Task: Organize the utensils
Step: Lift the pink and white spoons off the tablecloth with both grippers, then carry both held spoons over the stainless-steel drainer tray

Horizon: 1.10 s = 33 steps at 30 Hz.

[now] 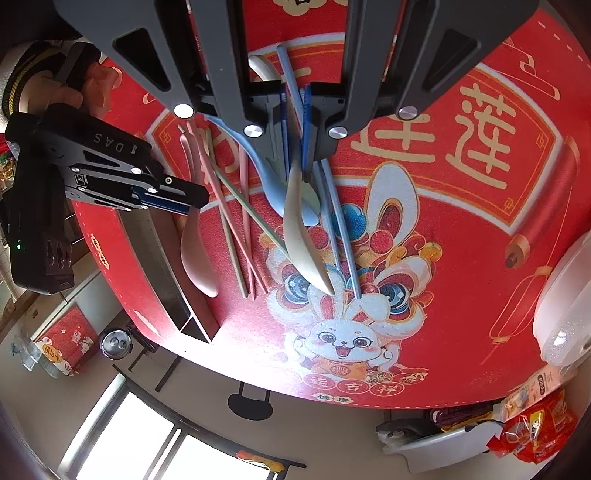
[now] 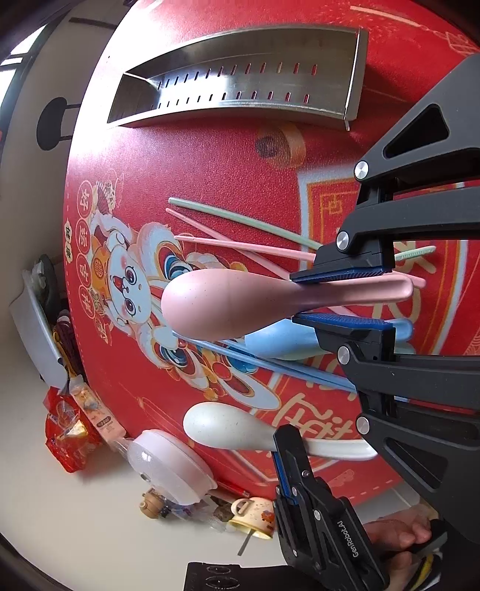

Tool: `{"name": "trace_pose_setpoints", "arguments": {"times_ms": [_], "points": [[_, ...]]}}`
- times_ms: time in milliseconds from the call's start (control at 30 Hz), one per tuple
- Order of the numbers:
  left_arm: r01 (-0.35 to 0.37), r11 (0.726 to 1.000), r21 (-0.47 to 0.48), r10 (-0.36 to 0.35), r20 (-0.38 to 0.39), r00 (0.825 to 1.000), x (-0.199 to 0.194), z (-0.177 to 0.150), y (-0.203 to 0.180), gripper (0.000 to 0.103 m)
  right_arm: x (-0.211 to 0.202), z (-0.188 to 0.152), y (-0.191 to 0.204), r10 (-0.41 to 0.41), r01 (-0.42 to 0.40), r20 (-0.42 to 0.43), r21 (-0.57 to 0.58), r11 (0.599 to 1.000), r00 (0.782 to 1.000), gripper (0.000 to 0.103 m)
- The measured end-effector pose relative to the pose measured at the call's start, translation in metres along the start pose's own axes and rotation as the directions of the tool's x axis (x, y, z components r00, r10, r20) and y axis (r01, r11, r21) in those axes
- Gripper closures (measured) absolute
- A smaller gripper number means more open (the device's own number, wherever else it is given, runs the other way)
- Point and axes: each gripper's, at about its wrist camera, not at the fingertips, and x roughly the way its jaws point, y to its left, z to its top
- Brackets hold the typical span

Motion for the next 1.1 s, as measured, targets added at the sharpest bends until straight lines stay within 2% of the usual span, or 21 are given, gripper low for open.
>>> {"name": "trace_pose_setpoints", "arguments": {"times_ms": [400,633,800,967,1100], "points": [[0.061,0.995,0.074,-0.064,0.037,0.997,-0.003,0.028,-0.045,0.097,-0.05,0.007,-0.032,-0.028,0.019,0.1,0.083,0.996,0.995,0.087],[0.126,0.983,0.132,-0.133,0.049,0.99,0.007,0.055,-0.085,0.097,-0.091,0.017,-0.073,-0.087,0.059,0.156,0.179,0.982,0.984,0.087],[0.164,0.975,0.151,-0.171,0.035,0.985,0.027,0.073,-0.113,0.097,-0.092,0.024,-0.119,-0.192,0.166,0.092,0.235,0.958,0.977,0.087],[0.19,0.972,0.136,-0.192,-0.001,0.981,0.055,0.084,-0.133,0.097,-0.077,0.023,-0.15,-0.209,0.187,0.048,0.287,0.939,0.977,0.087],[0.188,0.974,0.129,-0.187,-0.018,0.982,0.07,0.086,-0.141,0.097,-0.064,0.026,-0.157,-0.222,0.209,0.016,0.275,0.938,0.975,0.087]]}}
